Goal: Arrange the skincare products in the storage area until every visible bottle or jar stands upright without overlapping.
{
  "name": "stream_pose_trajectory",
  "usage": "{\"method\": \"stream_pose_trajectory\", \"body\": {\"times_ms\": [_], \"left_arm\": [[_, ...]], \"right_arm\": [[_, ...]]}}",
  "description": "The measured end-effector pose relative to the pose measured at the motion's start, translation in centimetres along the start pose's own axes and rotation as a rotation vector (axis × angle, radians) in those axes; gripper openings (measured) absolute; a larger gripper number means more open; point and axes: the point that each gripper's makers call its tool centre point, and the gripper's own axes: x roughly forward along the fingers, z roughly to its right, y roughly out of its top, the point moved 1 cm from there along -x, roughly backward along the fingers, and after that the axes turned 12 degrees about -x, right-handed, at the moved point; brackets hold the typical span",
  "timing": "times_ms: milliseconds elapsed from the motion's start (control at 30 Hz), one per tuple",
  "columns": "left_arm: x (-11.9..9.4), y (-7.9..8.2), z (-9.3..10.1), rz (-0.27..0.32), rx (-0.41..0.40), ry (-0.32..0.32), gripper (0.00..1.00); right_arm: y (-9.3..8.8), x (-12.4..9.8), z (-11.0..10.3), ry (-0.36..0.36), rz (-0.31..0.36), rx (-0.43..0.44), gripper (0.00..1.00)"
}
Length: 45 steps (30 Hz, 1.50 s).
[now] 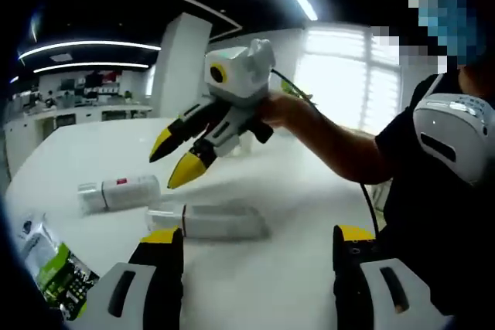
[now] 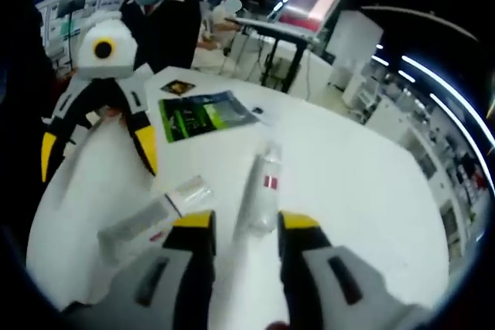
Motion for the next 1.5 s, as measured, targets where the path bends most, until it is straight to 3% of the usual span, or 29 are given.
{"method": "stream_pose_trajectory", "body": {"times_ms": [333, 700, 1133, 1500], "left_arm": [[-0.4, 0.2, 0.1, 0.025, -0.017, -0.021, 0.80], [1.2, 0.8, 1.7, 0.013, 0.013, -0.084, 0.80], [1.5, 0.9, 1.0, 0.014, -0.011, -0.074, 0.80], [1.5, 1.7, 0.0, 0.066, -0.067, -0.070, 0.80]], "right_arm": [[-1.3, 1.9, 0.4, -0.006, -0.031, 0.071, 0.29], [-1.6, 2.6, 0.2, 0.000, -0.045, 0.075, 0.25], [-1.7, 3.6, 0.4, -0.004, -0.041, 0.087, 0.24], [-1.5, 3.5, 0.4, -0.045, -0.023, 0.043, 0.20]]}}
